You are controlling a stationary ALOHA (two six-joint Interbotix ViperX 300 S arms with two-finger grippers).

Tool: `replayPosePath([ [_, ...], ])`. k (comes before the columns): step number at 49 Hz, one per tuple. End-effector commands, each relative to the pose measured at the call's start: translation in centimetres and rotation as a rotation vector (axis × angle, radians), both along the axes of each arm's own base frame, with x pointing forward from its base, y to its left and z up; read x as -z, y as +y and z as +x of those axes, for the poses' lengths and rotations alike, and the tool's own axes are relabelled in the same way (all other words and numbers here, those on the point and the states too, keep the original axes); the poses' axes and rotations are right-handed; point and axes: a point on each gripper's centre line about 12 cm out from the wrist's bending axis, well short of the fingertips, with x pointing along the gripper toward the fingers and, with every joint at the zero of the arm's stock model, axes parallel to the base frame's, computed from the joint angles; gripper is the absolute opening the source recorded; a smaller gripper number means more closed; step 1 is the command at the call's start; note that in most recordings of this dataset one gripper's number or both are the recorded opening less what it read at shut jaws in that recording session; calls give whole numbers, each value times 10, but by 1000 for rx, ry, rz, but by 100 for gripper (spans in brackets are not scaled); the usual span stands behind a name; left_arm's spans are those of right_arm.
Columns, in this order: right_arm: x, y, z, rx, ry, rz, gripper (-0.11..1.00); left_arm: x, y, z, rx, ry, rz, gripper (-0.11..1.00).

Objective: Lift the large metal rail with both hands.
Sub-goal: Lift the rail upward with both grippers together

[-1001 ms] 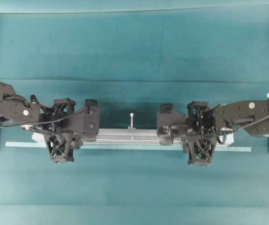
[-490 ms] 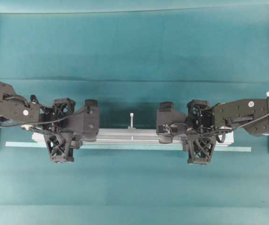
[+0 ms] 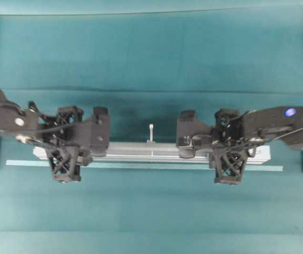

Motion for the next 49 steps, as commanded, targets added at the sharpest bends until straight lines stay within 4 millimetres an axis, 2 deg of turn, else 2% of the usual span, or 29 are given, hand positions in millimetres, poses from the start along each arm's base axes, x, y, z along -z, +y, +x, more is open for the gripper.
replayPosePath([
  [1, -24, 1, 4, 20, -36, 9, 40, -34, -1, 2, 6, -61, 3, 36],
  [6, -49, 1, 5, 38, -54, 16, 40, -58, 0, -5, 3, -71, 3, 36],
  [19, -112, 2, 6, 58, -70, 26, 40, -105, 1, -19, -1, -94, 6, 36],
  [24, -135, 2, 8, 55, -59, 27, 40, -120, 2, -20, -2, -104, 6, 36],
  [35, -174, 2, 16, 50, -63, 32, 40, -160, 3, -16, -6, -118, 8, 36],
  [49, -227, 5, 17, 55, -5, 35, 40, -220, 3, -14, -9, -164, 7, 36],
])
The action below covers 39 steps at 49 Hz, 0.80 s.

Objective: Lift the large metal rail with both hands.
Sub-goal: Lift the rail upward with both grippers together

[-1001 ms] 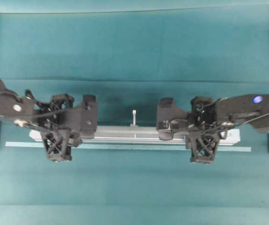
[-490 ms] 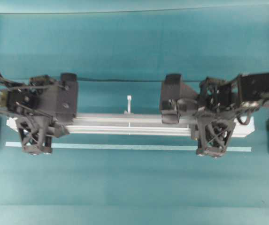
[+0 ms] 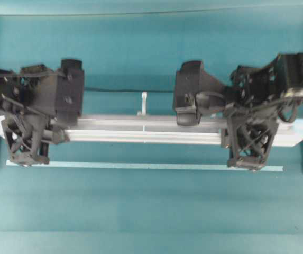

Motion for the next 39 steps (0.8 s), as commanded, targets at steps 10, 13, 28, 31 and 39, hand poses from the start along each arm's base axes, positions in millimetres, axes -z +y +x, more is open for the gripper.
replayPosePath([
  [10, -52, 2, -1, 23, -41, 9, 40, -74, 1, 2, -7, -114, -1, 36],
  [13, -58, 2, -1, 22, -58, 5, 40, -82, 0, 3, -6, -103, -1, 36],
  [28, -75, 0, -2, 27, -109, -3, 40, -104, 2, 8, -1, -57, 11, 36],
  [31, -76, -1, -2, 29, -112, -8, 40, -104, 4, 8, -7, -55, 13, 36],
  [39, -76, -3, -2, 31, -112, -10, 40, -101, 4, 7, -9, -47, 12, 36],
])
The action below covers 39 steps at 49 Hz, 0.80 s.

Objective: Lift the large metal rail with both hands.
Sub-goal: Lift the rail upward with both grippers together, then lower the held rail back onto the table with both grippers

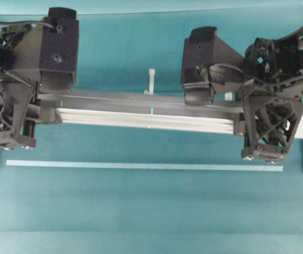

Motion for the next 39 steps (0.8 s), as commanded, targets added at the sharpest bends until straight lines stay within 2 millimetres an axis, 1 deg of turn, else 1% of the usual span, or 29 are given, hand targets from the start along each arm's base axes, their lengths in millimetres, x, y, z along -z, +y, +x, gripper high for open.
replayPosePath([
  [1, -14, -2, 0, 16, -58, 1, 40, -15, 2, -1, -5, -60, 6, 36],
  [14, -17, -2, -1, 13, -61, 1, 40, -10, 2, -11, -15, -49, 0, 36],
  [24, -23, -5, -3, 21, -78, -19, 40, -6, 2, -11, -18, -40, -2, 36],
  [39, -19, -5, -3, 20, -66, -20, 40, -5, 2, -12, -17, -37, -1, 36],
])
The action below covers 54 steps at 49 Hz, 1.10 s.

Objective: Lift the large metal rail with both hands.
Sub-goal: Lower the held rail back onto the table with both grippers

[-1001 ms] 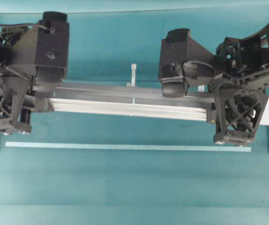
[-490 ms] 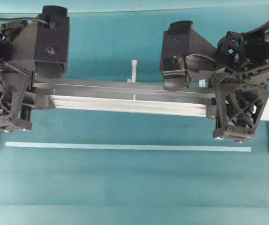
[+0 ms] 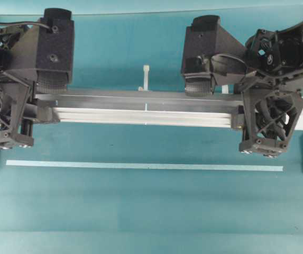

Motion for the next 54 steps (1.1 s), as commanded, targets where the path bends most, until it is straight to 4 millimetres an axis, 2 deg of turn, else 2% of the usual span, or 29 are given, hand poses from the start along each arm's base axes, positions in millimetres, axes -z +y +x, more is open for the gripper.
replayPosePath([
  [1, -11, -1, -4, 9, -40, -1, 40, -12, 0, -4, -4, -51, 2, 36],
  [5, -4, -1, -4, 0, -22, -4, 40, -7, 0, -2, -2, -52, 3, 36],
  [9, 13, -4, -3, -7, 23, -7, 40, 7, -1, 2, 3, -55, 3, 36],
  [21, 74, -6, 0, -35, 57, -14, 40, 67, -1, 0, 3, -41, 3, 36],
  [30, 110, -7, 1, -47, 63, -17, 40, 111, 0, -1, 5, -2, 1, 36],
  [38, 150, -7, 2, -50, 76, -18, 40, 149, -1, 5, 16, 39, 6, 36],
  [54, 203, -8, 11, -50, 43, -21, 40, 203, -3, 12, 19, 74, 2, 36],
])
